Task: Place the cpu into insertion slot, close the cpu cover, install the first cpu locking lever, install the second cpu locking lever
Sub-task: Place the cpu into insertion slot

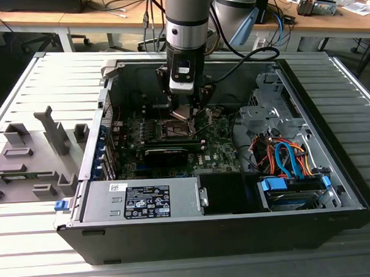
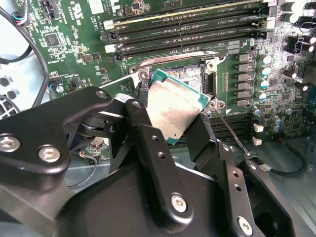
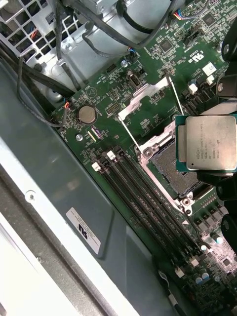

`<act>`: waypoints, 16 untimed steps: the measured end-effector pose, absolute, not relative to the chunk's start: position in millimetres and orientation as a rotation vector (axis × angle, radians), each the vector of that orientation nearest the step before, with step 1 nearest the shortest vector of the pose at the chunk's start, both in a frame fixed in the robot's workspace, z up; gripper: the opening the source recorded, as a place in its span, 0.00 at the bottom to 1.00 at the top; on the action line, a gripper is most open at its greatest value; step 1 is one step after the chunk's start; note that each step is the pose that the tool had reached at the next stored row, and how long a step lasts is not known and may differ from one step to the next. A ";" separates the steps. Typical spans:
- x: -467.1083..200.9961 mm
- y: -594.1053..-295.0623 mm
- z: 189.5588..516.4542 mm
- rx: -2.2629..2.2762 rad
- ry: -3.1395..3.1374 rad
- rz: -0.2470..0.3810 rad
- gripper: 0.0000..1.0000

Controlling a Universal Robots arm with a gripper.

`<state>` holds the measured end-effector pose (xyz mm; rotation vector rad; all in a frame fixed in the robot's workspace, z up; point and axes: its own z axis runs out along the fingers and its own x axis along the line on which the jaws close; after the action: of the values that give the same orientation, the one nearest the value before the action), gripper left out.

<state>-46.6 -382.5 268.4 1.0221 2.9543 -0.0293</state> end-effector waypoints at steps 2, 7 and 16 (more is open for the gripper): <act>-46.6 -382.5 268.3 1.024 2.954 -0.029 0.54; -46.6 -382.5 268.3 1.030 2.951 -0.029 0.54; -46.6 -382.5 268.3 1.039 2.948 -0.029 0.54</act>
<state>-46.6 -382.5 268.3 1.0394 2.9483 -0.0294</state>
